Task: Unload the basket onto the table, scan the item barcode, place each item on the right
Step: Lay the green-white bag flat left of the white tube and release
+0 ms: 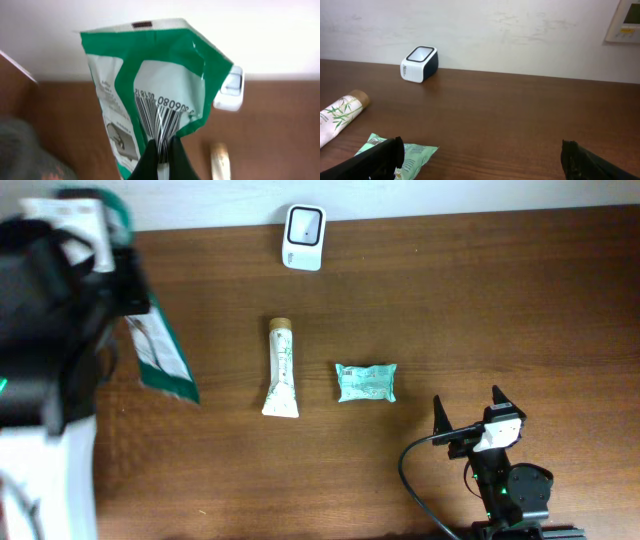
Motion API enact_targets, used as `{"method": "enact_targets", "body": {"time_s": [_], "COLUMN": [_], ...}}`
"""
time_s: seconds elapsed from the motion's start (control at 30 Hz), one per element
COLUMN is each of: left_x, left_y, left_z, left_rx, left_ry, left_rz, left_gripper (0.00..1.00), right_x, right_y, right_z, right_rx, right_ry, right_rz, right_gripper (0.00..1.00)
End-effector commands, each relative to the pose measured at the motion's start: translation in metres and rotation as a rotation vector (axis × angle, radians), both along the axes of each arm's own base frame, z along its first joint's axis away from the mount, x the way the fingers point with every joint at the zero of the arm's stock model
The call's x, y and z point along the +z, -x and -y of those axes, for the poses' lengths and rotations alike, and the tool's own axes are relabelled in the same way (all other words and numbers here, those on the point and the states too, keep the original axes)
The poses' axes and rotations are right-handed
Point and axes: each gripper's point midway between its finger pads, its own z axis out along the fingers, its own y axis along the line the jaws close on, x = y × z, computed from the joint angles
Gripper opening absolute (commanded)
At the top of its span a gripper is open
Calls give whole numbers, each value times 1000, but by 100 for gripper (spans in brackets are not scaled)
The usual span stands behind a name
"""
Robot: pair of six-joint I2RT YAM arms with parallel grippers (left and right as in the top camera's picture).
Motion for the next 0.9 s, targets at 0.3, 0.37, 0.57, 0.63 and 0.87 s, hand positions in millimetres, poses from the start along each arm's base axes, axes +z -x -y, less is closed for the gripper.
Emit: {"method": "enact_targets", "body": {"time_s": [0.3, 0.37, 0.57, 0.63, 0.87], "left_x": [-307, -328, -347, -346, -373], "left_y": [-72, -72, -94, -104, -103], "left_z": [63, 74, 59, 47, 15], "left_rx": [-23, -49, 9, 50, 127], "left_ry": [79, 96, 12, -28, -56], "left_rz": [-837, -881, -831, -788, -795], "left_gripper": [0, 0, 75, 90, 84], "right_x": [-3, -3, -3, -3, -3], "right_y": [0, 0, 0, 0, 0], "right_z": [-3, -3, -3, -3, -3], "right_rx": [14, 14, 14, 14, 14], "right_ry": [-4, -4, -4, -4, -4], "right_rz": [-7, -7, -7, -7, -7], "right_gripper": [98, 98, 98, 98, 98]}}
